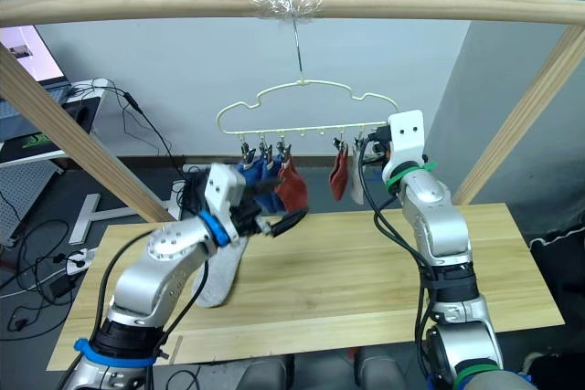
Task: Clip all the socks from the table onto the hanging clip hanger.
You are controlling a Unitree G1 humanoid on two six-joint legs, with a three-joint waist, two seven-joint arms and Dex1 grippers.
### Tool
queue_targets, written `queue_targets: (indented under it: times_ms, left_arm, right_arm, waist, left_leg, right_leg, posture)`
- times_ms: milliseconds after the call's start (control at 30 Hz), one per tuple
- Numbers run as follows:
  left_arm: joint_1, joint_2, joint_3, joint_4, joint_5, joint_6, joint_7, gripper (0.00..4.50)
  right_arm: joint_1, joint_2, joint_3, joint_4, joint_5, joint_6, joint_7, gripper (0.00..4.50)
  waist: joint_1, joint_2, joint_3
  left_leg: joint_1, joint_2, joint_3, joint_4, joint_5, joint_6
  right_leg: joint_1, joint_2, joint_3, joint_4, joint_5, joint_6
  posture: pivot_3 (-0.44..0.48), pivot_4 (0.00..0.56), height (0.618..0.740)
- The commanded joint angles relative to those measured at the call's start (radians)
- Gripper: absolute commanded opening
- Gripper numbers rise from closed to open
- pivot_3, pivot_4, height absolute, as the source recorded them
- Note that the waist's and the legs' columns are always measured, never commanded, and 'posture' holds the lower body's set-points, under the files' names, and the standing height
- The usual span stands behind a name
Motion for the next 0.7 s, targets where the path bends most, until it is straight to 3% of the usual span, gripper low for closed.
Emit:
queue_targets:
  times_ms: [33,367,667,700]
  left_arm:
    - [-0.008,0.018,0.023,0.171,0.109,-0.104,0.086,4.50]
    - [-0.115,0.001,0.069,0.497,0.183,-0.105,0.208,4.50]
    - [-0.061,0.000,0.129,0.473,0.113,0.137,0.170,4.50]
    - [-0.053,0.001,0.127,0.475,0.114,0.141,0.160,4.31]
  right_arm:
    - [0.008,-0.020,-0.012,-0.097,0.022,0.079,0.013,0.01]
    - [0.030,-0.027,-0.011,-0.166,0.015,0.142,0.002,0.01]
    - [0.034,-0.048,-0.005,-0.177,0.010,0.152,0.010,0.01]
    - [0.036,-0.047,-0.004,-0.174,0.008,0.150,0.008,0.00]
  waist:
    - [0.001,0.000,0.000]
    - [0.000,0.000,0.000]
    - [-0.010,0.000,0.000]
    - [-0.012,0.000,0.000]
  left_leg:
    - [0.000,0.000,0.000,0.000,0.000,0.000]
    - [-0.001,0.000,0.000,0.000,0.000,0.000]
    - [-0.001,0.000,0.000,0.000,0.000,0.000]
    - [0.000,0.000,0.000,0.000,0.000,0.000]
  right_leg:
    - [0.000,0.000,0.000,0.000,0.000,0.000]
    - [0.000,-0.001,0.000,0.000,0.000,0.000]
    - [0.000,-0.001,0.000,0.000,0.000,0.000]
    - [0.000,-0.001,0.000,0.000,0.000,0.000]
  posture:
    - [0.135,0.187,0.740]
    - [0.116,0.182,0.740]
    - [0.112,0.178,0.740]
    - [0.112,0.178,0.740]
